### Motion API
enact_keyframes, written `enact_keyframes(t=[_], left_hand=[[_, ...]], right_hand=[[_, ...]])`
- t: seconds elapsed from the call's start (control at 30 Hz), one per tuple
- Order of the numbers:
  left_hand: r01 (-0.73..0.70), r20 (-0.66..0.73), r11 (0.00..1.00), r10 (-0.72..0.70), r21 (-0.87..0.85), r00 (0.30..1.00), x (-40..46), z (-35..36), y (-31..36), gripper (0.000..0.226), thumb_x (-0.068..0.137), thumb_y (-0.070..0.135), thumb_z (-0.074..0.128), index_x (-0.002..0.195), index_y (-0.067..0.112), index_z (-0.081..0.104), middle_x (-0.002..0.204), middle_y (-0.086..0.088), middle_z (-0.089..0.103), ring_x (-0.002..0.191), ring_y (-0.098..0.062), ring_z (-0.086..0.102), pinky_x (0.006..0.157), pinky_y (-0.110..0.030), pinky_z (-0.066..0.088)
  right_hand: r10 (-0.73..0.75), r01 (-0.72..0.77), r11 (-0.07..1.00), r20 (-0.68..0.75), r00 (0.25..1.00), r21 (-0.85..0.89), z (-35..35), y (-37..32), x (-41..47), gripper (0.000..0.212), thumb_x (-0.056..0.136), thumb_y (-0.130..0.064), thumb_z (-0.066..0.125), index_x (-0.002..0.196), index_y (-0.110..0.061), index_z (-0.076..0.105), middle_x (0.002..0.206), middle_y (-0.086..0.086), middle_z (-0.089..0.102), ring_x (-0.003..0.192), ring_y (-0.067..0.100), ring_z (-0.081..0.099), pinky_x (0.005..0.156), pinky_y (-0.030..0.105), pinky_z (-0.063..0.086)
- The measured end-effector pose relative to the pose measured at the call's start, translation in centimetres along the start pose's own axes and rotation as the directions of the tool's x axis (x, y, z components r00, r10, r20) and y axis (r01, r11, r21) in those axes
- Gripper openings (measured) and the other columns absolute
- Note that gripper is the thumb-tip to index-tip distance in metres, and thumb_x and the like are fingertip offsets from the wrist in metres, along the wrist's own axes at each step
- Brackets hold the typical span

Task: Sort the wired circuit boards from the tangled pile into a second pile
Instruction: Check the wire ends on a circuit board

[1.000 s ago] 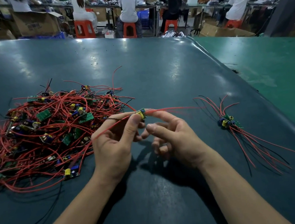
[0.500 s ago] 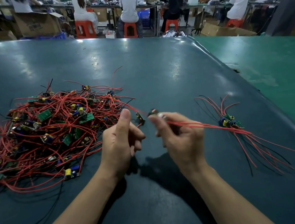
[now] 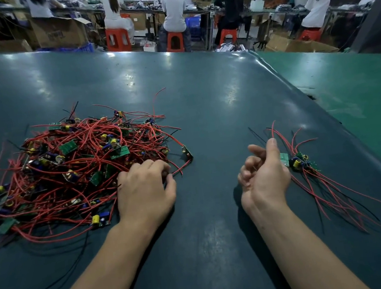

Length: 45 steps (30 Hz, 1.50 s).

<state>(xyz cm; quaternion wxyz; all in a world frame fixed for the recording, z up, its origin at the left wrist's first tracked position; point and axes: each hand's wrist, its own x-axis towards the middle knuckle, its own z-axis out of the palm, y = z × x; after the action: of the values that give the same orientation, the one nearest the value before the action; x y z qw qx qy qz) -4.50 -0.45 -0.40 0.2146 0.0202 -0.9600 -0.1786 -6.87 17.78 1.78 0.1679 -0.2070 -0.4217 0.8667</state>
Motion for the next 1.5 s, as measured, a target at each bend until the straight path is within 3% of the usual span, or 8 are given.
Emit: enact_keyframes(t=[0.17,0.43,0.57,0.77,0.93,1.1,1.33,1.5], left_hand=[[-0.072,-0.13,0.995,0.064,-0.062,0.989,0.0,-0.2,0.3,0.007,0.088,0.02,0.068,0.093,0.02,0.073,0.092,0.001,0.068,0.091,-0.03,0.054,0.077,-0.042,0.039],[-0.456,-0.462,0.855,0.31,-0.247,0.831,-0.4,-1.1,1.7,0.01,0.089,0.008,0.061,0.09,0.005,0.071,0.09,-0.006,0.064,0.084,-0.031,0.056,0.074,-0.047,0.043],[-0.491,-0.472,0.823,0.324,-0.287,0.82,-0.4,-0.9,1.7,0.008,0.087,0.006,0.065,0.089,0.004,0.073,0.091,-0.008,0.063,0.087,-0.031,0.055,0.077,-0.046,0.045],[-0.269,-0.558,0.873,-0.004,-0.407,0.83,-0.3,-1.1,1.9,0.026,0.086,0.018,0.074,0.1,0.0,0.061,0.111,-0.003,0.052,0.108,-0.026,0.051,0.09,-0.048,0.045],[-0.194,-0.206,0.725,0.073,-0.661,0.976,-0.7,-0.6,2.4,0.031,0.095,0.032,0.054,0.085,0.006,0.068,0.075,0.002,0.064,0.068,-0.014,0.061,0.064,-0.04,0.051],[-0.073,0.001,0.626,0.118,-0.776,0.993,-0.8,-0.1,2.2,0.054,0.093,0.057,0.04,0.077,0.013,0.066,0.058,-0.007,0.061,0.047,-0.011,0.056,0.049,-0.026,0.044],[0.088,0.128,0.479,0.05,-0.873,0.991,-0.3,-0.2,2.2,0.035,0.091,0.049,0.055,0.083,0.019,0.072,0.058,-0.001,0.063,0.054,-0.01,0.056,0.055,-0.026,0.045],[0.161,0.197,0.344,0.072,-0.925,0.978,-0.2,-0.6,2.7,0.023,0.082,0.028,0.062,0.099,0.016,0.071,0.087,0.002,0.075,0.076,-0.011,0.07,0.069,-0.023,0.057]], right_hand=[[0.048,-0.048,0.999,0.037,0.998,-0.008,-0.3,-0.4,0.5,0.031,0.099,-0.025,0.048,0.073,-0.01,0.058,0.045,-0.003,0.044,0.034,0.01,0.034,0.037,0.015,0.021],[0.108,0.178,0.782,0.411,0.905,-0.598,0.4,1.1,-0.6,0.047,0.099,-0.049,0.046,0.08,-0.011,0.068,0.057,0.007,0.065,0.032,0.014,0.043,0.035,0.016,0.028],[0.259,-0.042,0.906,0.471,0.844,-0.422,0.2,-0.3,-0.4,0.029,0.095,-0.033,0.058,0.09,-0.006,0.07,0.056,0.003,0.059,0.039,0.011,0.037,0.037,0.018,0.027],[0.269,-0.14,0.955,0.563,0.781,-0.262,0.2,-1.0,-1.1,0.008,0.091,-0.008,0.057,0.089,-0.016,0.057,0.076,0.009,0.071,0.04,0.012,0.043,0.037,0.015,0.03],[0.22,-0.133,0.975,0.664,0.715,-0.18,0.0,-1.0,-1.3,0.022,0.077,0.001,0.065,0.085,-0.019,0.058,0.101,0.01,0.072,0.055,0.015,0.055,0.042,0.019,0.037],[0.159,0.128,0.932,0.702,0.694,-0.338,0.0,-0.2,-1.8,0.035,0.083,0.011,0.066,0.069,-0.021,0.07,0.102,-0.004,0.068,0.069,0.01,0.063,0.046,0.02,0.045],[0.121,0.175,0.941,0.77,0.626,-0.29,-0.1,-0.1,-1.6,0.026,0.078,0.002,0.062,0.067,-0.017,0.075,0.111,0.0,0.073,0.091,0.016,0.069,0.071,0.024,0.055],[0.11,0.124,0.96,0.742,0.662,-0.253,-0.1,0.0,-1.2,0.035,0.086,0.004,0.064,0.113,-0.018,0.069,0.11,0.008,0.073,0.096,0.019,0.068,0.073,0.027,0.057]])
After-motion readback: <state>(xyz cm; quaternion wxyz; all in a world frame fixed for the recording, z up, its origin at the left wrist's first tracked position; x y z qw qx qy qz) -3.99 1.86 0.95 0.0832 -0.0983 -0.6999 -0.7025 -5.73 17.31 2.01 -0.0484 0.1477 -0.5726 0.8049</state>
